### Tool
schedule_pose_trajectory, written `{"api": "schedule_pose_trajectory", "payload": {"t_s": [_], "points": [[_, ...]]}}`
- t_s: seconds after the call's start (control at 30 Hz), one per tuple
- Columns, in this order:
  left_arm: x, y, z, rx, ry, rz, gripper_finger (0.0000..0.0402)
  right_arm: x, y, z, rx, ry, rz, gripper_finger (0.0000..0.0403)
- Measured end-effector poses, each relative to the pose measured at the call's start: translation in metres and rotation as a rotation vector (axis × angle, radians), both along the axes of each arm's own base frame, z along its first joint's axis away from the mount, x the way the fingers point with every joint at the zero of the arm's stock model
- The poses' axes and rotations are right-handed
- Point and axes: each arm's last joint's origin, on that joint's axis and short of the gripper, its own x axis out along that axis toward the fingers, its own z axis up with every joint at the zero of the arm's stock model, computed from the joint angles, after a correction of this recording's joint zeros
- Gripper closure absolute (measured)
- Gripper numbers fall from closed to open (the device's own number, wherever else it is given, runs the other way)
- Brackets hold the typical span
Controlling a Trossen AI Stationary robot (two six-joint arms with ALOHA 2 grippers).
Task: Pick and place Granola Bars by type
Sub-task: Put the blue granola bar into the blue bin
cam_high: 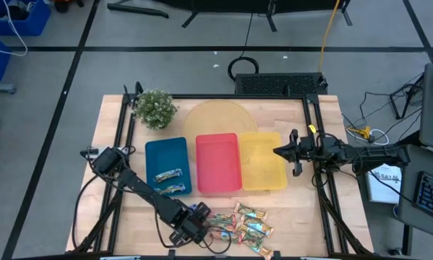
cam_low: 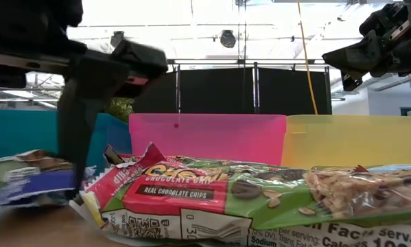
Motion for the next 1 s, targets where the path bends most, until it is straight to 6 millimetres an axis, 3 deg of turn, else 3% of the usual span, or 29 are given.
{"api": "schedule_pose_trajectory", "payload": {"t_s": [0.37, 0.53, 0.7, 0.87, 1.0], "points": [[0.000, -0.005, -0.001, -0.095, 0.033, 0.134, 0.0322, 0.000, 0.000, 0.000, 0.000, 0.000, 0.000, 0.0403], [0.004, -0.009, 0.000, -0.170, 0.022, 0.187, 0.0330, 0.000, 0.000, 0.000, 0.000, 0.000, 0.000, 0.0403], [0.007, -0.019, 0.007, -0.203, -0.006, 0.095, 0.0327, 0.000, 0.000, 0.000, 0.000, 0.000, 0.000, 0.0403], [0.003, -0.026, 0.025, -0.196, -0.053, 0.033, 0.0347, 0.000, 0.000, 0.000, 0.000, 0.000, 0.000, 0.0403], [-0.003, -0.021, 0.043, -0.175, -0.071, 0.112, 0.0349, 0.000, 0.000, 0.000, 0.000, 0.001, 0.002, 0.0403]]}}
